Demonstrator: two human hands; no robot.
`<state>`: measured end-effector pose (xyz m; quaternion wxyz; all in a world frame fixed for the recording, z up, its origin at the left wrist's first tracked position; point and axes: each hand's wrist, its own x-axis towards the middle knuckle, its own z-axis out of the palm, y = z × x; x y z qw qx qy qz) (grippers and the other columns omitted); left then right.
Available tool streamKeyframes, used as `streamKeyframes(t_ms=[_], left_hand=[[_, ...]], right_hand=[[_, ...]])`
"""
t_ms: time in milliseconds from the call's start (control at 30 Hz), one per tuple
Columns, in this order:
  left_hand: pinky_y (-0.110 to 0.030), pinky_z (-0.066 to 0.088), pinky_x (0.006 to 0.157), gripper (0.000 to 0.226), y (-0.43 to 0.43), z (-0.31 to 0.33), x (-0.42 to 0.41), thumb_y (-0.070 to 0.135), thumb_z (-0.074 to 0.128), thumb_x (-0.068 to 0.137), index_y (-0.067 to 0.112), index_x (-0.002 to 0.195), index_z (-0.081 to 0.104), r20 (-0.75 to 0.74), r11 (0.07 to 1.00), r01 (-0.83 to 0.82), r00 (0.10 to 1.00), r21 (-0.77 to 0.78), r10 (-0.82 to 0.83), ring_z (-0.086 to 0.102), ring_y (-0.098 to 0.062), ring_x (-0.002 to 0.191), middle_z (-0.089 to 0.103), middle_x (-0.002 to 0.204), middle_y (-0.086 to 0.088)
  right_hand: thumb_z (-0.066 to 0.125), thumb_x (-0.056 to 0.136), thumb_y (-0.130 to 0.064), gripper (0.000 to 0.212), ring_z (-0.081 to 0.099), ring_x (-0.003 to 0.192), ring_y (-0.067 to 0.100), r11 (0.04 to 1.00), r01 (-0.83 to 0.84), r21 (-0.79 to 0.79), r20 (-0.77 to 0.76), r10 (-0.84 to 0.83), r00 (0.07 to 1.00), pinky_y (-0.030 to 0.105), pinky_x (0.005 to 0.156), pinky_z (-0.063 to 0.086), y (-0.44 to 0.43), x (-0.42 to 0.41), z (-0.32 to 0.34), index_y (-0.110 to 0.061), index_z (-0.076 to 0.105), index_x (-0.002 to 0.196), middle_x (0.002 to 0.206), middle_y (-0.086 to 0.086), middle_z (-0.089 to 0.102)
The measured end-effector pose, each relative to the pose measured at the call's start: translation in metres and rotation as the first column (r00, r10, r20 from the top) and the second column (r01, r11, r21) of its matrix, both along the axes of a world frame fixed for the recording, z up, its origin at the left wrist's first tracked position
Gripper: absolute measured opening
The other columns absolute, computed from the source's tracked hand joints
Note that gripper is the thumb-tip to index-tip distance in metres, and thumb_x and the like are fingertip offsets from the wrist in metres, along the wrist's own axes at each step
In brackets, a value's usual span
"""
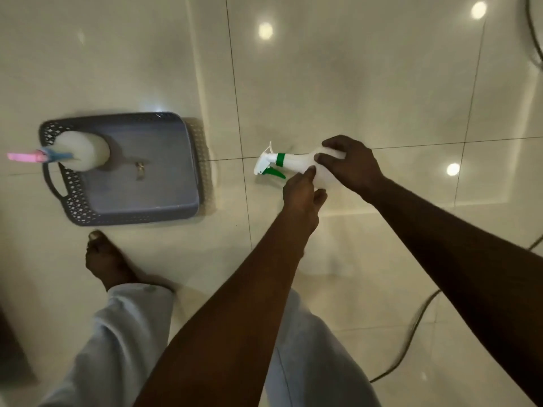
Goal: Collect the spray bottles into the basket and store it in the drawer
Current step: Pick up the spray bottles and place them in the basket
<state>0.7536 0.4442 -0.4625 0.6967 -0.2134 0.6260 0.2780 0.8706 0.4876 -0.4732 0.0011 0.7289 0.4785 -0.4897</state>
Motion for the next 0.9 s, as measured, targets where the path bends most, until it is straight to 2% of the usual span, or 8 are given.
streamKeyframes(t_ms=[100,233,467,600,667,733,800,900], left_hand=[[-0.041,0.058,0.103,0.031,-0.011,0.028,-0.031,0.021,0.07,0.098,0.015,0.129,0.067,-0.062,0.998,0.02,0.998,0.053,-0.017,0.07,-0.026,0.111,0.073,0.124,-0.008],[-0.031,0.063,0.083,0.027,-0.026,0.067,-0.09,0.019,0.075,0.093,0.02,0.121,0.074,-0.092,0.992,0.024,0.996,0.126,-0.013,0.077,-0.017,0.098,0.081,0.11,-0.001],[-0.041,0.058,0.103,0.04,-0.049,0.097,-0.22,0.011,0.073,0.094,0.013,0.134,0.068,-0.19,0.977,-0.006,0.981,0.212,0.047,0.073,-0.025,0.119,0.078,0.124,-0.006],[-0.041,0.057,0.105,0.048,-0.06,0.106,-0.293,0.009,0.076,0.091,0.013,0.137,0.064,-0.29,0.976,0.061,0.957,0.209,0.002,0.069,-0.03,0.124,0.074,0.13,-0.009],[-0.033,0.058,0.102,0.051,-0.065,0.107,-0.326,0.011,0.08,0.089,0.015,0.136,0.064,-0.43,0.957,0.204,0.898,0.208,-0.098,0.069,-0.018,0.121,0.073,0.128,-0.003],[-0.006,0.054,0.081,0.054,-0.074,0.104,-0.358,0.02,0.084,0.086,0.016,0.135,0.063,-0.565,0.907,0.386,0.792,0.17,-0.231,0.069,0.006,0.107,0.071,0.117,0.009],[0.006,0.043,0.063,0.058,-0.085,0.093,-0.386,0.032,0.085,0.083,0.014,0.134,0.062,-0.675,0.854,0.514,0.658,0.078,-0.334,0.066,0.02,0.09,0.065,0.103,0.02],[-0.008,0.052,0.083,0.082,-0.098,0.064,-0.423,0.064,0.08,0.075,0.028,0.145,0.055,-0.737,0.78,0.618,0.481,-0.099,-0.475,0.068,0.001,0.111,0.069,0.123,0.014]], right_hand=[[0.073,0.093,-0.04,0.039,0.061,0.116,0.011,0.996,0.077,0.04,-0.055,-0.075,0.996,0.021,0.093,0.044,-0.013,-0.025,0.028,-0.027,0.069,0.129,0.13,-0.01,0.069],[0.072,0.095,-0.04,0.042,0.059,0.119,0.008,0.988,0.15,0.038,-0.152,-0.143,0.978,0.019,0.097,0.045,-0.029,-0.077,0.061,-0.028,0.067,0.135,0.134,-0.011,0.066],[0.068,0.1,-0.037,0.049,0.053,0.122,0.008,0.998,0.05,0.028,-0.232,-0.042,0.972,0.009,0.096,0.036,-0.046,-0.202,0.092,-0.023,0.06,0.146,0.146,-0.003,0.06],[0.064,0.104,-0.032,0.049,0.054,0.136,0.018,0.998,-0.053,0.032,-0.289,0.06,0.955,0.023,0.107,0.038,-0.05,-0.276,0.099,-0.022,0.056,0.151,0.153,-0.001,0.057],[0.062,0.105,-0.029,0.05,0.052,0.141,0.019,0.99,-0.14,0.03,-0.308,0.143,0.941,0.024,0.11,0.037,-0.05,-0.306,0.096,-0.023,0.053,0.153,0.157,-0.001,0.054],[0.061,0.103,-0.023,0.052,0.051,0.143,0.021,0.982,-0.19,0.011,-0.319,0.183,0.93,0.026,0.113,0.038,-0.051,-0.337,0.088,-0.024,0.053,0.154,0.159,-0.001,0.053],[0.059,0.1,-0.017,0.055,0.051,0.143,0.022,0.979,-0.2,-0.029,-0.318,0.18,0.931,0.027,0.115,0.038,-0.051,-0.367,0.079,-0.025,0.052,0.154,0.159,-0.001,0.052],[0.06,0.094,-0.007,0.062,0.051,0.14,0.023,0.98,-0.175,-0.095,-0.345,0.133,0.929,0.021,0.106,0.037,-0.056,-0.411,0.058,-0.026,0.054,0.152,0.158,0.002,0.053]])
